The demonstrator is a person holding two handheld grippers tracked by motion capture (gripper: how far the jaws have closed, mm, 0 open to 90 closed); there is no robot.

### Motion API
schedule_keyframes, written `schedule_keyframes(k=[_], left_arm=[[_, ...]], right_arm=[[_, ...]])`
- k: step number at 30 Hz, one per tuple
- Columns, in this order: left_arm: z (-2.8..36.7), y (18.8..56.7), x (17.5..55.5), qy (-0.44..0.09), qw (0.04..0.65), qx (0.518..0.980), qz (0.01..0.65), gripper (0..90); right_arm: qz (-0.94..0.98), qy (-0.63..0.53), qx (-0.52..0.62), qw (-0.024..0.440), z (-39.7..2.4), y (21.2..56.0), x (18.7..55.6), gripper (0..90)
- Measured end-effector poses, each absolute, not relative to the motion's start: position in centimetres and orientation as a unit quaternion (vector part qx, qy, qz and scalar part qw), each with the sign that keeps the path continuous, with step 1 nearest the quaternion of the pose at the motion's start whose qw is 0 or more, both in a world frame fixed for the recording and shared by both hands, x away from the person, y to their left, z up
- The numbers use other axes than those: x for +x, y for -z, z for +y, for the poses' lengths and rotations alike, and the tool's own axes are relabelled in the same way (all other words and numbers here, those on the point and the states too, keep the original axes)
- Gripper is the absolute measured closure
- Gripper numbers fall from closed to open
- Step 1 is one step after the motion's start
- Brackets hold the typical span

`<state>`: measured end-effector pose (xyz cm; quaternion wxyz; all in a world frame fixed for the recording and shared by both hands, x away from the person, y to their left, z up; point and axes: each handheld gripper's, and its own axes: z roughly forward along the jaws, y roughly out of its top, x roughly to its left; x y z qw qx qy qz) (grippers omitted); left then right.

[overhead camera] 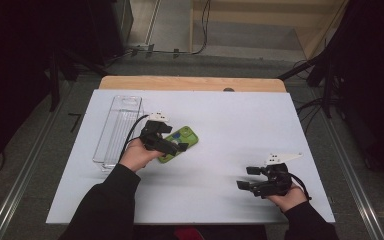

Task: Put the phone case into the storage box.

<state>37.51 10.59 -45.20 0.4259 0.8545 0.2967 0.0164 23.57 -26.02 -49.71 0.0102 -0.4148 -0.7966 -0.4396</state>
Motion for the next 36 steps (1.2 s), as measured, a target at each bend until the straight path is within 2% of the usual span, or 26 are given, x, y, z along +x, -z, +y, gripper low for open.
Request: schedule_keyframes(k=[17,29,36], left_arm=[[9.0,46.1,40.6,-0.018,0.415,0.856,0.308,1.7],[8.5,47.2,41.5,-0.025,0.388,0.87,0.304,1.6],[8.7,47.7,41.7,-0.022,0.397,0.863,0.311,1.5]], right_arm=[[-0.8,0.438,-0.41,0.009,-26.0,49.8,23.6,21.6],[-0.799,0.441,-0.408,0.013,-26.0,49.7,23.6,21.6],[-0.799,0.442,-0.407,0.014,-26.0,49.7,23.5,21.4]])
